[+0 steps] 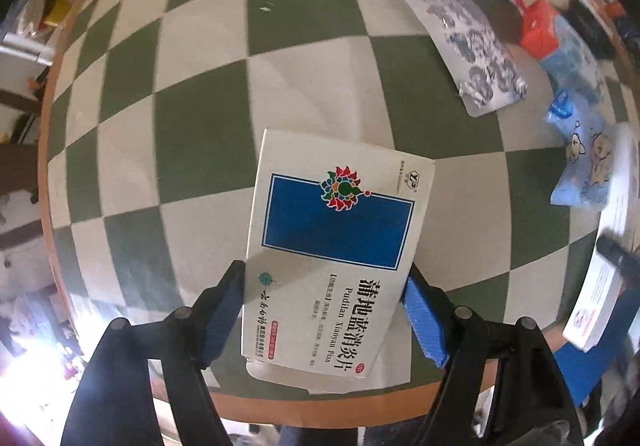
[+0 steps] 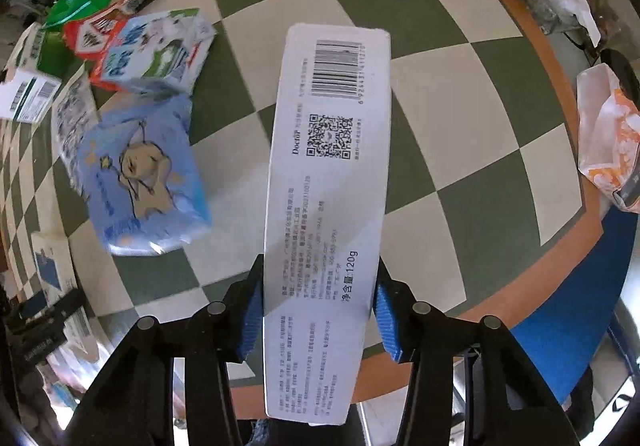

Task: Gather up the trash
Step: 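Carry both boxes to the white bin and open both tools to drop them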

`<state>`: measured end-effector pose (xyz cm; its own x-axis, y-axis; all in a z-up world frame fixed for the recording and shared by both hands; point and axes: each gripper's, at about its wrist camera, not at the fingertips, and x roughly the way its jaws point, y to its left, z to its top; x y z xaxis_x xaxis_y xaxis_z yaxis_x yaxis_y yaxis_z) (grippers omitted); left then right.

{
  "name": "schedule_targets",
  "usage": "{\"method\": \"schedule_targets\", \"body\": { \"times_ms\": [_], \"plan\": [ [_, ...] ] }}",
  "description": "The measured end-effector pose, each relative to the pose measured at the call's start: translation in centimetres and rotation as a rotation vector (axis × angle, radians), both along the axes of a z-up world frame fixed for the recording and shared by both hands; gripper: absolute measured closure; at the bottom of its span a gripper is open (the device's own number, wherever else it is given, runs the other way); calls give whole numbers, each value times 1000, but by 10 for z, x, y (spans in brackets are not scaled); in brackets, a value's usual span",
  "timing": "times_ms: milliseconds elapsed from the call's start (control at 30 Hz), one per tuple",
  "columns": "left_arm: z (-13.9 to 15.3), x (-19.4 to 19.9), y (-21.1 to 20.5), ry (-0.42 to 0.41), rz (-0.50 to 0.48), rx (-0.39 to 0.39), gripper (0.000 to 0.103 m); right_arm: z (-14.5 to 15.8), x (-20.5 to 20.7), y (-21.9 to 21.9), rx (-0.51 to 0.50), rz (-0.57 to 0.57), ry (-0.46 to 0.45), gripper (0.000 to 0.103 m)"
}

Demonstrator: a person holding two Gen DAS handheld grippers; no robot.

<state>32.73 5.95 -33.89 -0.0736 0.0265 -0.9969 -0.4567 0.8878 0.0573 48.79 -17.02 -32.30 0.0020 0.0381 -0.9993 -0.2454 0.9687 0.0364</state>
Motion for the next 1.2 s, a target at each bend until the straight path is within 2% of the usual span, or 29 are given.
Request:
{"method": "schedule_targets", "body": {
  "times_ms": [133,333,500,567,667,767,900,933,1033,1133,1200],
  "plan": [
    [36,-27,-3,-80,24,20,30,16,-34,9,32,52,-60,54],
    [98,-97,-19,-232,24,9,30,72,-104,27,148,95,-163,55],
    [106,-162,-10,-331,30,7,30,113,-186,24,217,131,-226,55],
    [104,-199,-5,-347,44,-1,30,116,-234,25,232,147,-227,55],
    [79,-234,-6,-321,81,-12,30,102,-298,30,246,184,-208,54],
    [48,-275,-5,-263,139,-82,30,75,-347,33,211,230,-140,54],
    [-12,-312,-5,-178,217,-176,30,27,-400,34,185,273,-29,54],
    [-38,-320,-4,-161,244,-218,30,12,-408,33,178,278,-3,54],
    [-103,-331,0,-104,320,-301,30,-45,-427,33,174,277,90,54],
    [-178,-332,6,-61,385,-394,30,-123,-438,32,173,265,198,54],
    [-224,-328,9,-28,400,-426,30,-178,-439,36,178,260,272,54]
  ]
}}
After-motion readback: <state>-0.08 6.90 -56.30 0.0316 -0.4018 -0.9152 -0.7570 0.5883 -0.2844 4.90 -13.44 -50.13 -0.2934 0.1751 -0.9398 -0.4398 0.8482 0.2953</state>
